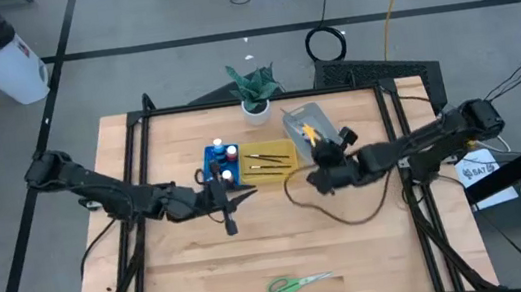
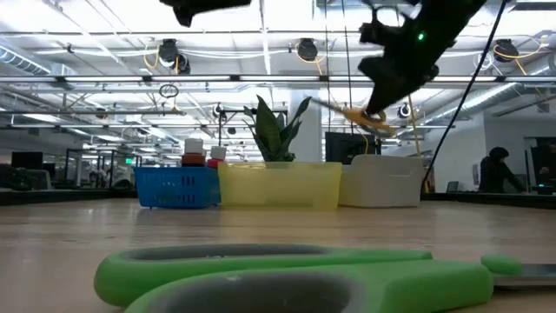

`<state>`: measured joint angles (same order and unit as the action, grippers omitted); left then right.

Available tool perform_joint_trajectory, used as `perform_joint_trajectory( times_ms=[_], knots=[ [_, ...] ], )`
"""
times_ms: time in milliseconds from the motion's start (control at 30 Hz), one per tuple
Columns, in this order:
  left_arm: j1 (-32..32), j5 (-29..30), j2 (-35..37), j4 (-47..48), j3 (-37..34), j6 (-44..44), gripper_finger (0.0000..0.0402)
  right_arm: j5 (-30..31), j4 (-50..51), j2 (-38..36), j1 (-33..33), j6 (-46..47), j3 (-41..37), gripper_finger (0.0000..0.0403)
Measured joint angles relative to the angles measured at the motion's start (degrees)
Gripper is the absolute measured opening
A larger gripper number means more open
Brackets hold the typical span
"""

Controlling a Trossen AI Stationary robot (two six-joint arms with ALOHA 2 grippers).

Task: Pick & Place Paint Supplies
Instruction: Put the yellow scissor into the gray bin, then put the grey scissor into the gray bin

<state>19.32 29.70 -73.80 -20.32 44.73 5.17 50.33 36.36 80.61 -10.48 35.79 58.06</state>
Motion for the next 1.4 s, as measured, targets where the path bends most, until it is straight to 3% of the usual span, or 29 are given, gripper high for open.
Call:
perform_joint_trajectory(
  times_ms=[167,467,767,1133,1233,1400],
  knots=[
    [-0.74,-0.23,-0.75,2.11,0.00,-2.49,0.0051,-8.50,0.67,-0.12,6.85,-4.08,-0.09,0.0024],
    [-1.30,-0.25,-0.85,2.20,0.00,-2.73,0.0051,-14.95,-5.14,-0.12,13.63,-10.56,-7.30,0.0022],
    [-1.30,-0.25,-0.85,2.21,0.00,-2.71,0.0051,-14.27,-12.66,-0.14,15.07,-14.45,-12.65,0.0070],
    [-1.30,-0.25,-0.85,2.25,0.00,-3.03,0.0051,-15.73,-20.30,-2.41,14.34,-18.19,-13.20,0.0119],
    [-1.30,-0.25,-0.85,2.54,0.00,-3.17,0.0051,-21.45,-24.50,-5.70,12.72,-18.99,-13.20,0.0121],
    [-1.30,-0.22,-0.85,2.52,0.00,-3.17,0.0051,-36.51,-36.86,-9.29,6.18,-19.95,-13.24,0.0116]
  ],
)
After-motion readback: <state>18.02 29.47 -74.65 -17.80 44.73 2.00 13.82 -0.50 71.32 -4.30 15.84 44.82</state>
